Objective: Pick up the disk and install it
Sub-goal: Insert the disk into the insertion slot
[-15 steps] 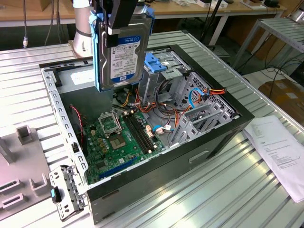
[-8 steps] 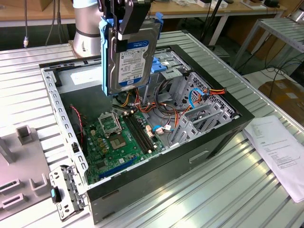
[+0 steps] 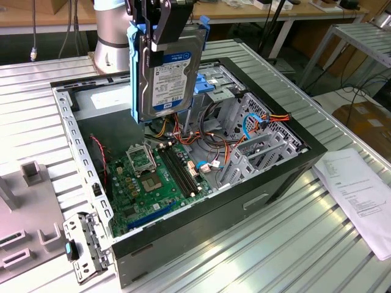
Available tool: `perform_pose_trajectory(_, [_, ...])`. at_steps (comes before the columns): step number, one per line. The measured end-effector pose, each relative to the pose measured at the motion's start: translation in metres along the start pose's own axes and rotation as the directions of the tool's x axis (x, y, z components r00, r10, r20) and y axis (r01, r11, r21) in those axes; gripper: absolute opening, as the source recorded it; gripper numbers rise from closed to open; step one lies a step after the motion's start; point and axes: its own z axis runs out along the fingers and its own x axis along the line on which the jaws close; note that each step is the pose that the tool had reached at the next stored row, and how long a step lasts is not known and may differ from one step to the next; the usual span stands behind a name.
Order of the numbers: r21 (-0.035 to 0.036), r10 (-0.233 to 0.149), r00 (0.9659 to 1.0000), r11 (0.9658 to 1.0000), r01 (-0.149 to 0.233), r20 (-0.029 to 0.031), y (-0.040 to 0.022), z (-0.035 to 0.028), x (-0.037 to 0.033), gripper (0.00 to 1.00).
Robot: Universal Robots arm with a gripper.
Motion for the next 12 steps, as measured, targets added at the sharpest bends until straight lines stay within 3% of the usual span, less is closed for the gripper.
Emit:
perform_pose_trajectory(4, [0.0, 0.0, 1.0, 1.0, 0.0, -0.0001, 0.0001, 0.0, 0.0007, 0.37])
perform_pose_trajectory(8, [0.0, 0.0, 1.0, 1.0, 0.0, 0.0, 0.0001, 0.0007, 0.0086, 0.37])
perform_pose_trajectory(10, [0.0001, 0.0, 1.0, 1.0, 0.0, 0.0001, 0.0002, 0.0013, 0.0154, 0.37])
perform_pose_trajectory(12, [0.0, 0.001, 1.0, 1.0, -0.001, 0.0, 0.0002, 0.0024, 0.0268, 0.37])
